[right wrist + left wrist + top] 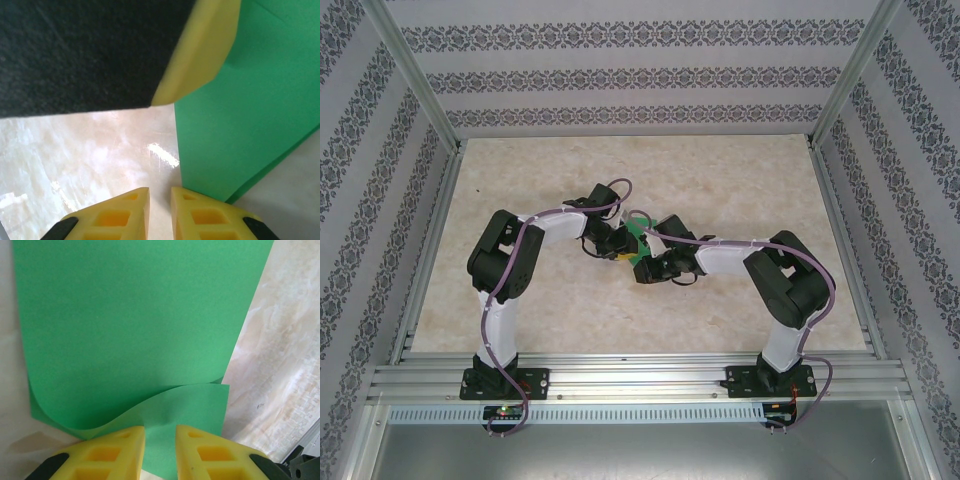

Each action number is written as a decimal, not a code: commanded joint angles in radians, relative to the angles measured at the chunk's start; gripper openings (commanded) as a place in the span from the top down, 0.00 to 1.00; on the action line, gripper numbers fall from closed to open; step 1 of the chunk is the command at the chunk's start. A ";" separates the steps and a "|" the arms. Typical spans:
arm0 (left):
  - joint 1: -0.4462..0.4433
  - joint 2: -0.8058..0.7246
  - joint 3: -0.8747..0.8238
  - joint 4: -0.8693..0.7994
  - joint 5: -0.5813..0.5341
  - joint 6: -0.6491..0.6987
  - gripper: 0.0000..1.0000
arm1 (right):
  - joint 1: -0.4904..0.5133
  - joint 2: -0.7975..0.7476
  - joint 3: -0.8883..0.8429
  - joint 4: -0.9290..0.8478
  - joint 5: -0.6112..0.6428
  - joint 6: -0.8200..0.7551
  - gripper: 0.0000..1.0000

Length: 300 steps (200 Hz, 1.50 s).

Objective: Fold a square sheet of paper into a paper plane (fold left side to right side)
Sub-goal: Third fold the triangle at the center of the table.

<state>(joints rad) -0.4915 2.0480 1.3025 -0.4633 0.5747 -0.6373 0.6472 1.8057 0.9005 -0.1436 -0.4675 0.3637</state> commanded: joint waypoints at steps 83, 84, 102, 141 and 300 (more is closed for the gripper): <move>0.018 0.062 0.073 -0.044 -0.097 0.018 0.73 | -0.003 0.067 -0.041 -0.123 0.024 -0.047 0.94; 0.019 0.062 0.075 -0.044 -0.098 0.018 0.73 | -0.003 0.068 -0.042 -0.123 0.023 -0.047 0.94; 0.031 0.064 0.101 -0.054 -0.108 0.026 0.71 | -0.007 0.075 -0.055 -0.112 0.017 -0.042 0.96; 0.070 0.090 0.152 -0.078 -0.122 0.053 0.69 | -0.009 0.075 -0.077 -0.093 0.007 -0.035 0.96; 0.067 -0.216 -0.021 0.032 -0.029 0.090 0.65 | -0.038 0.067 -0.080 -0.071 0.000 -0.039 0.96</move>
<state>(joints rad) -0.3904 1.8713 1.3354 -0.5114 0.4767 -0.5568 0.6189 1.8175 0.8654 -0.0933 -0.5114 0.3355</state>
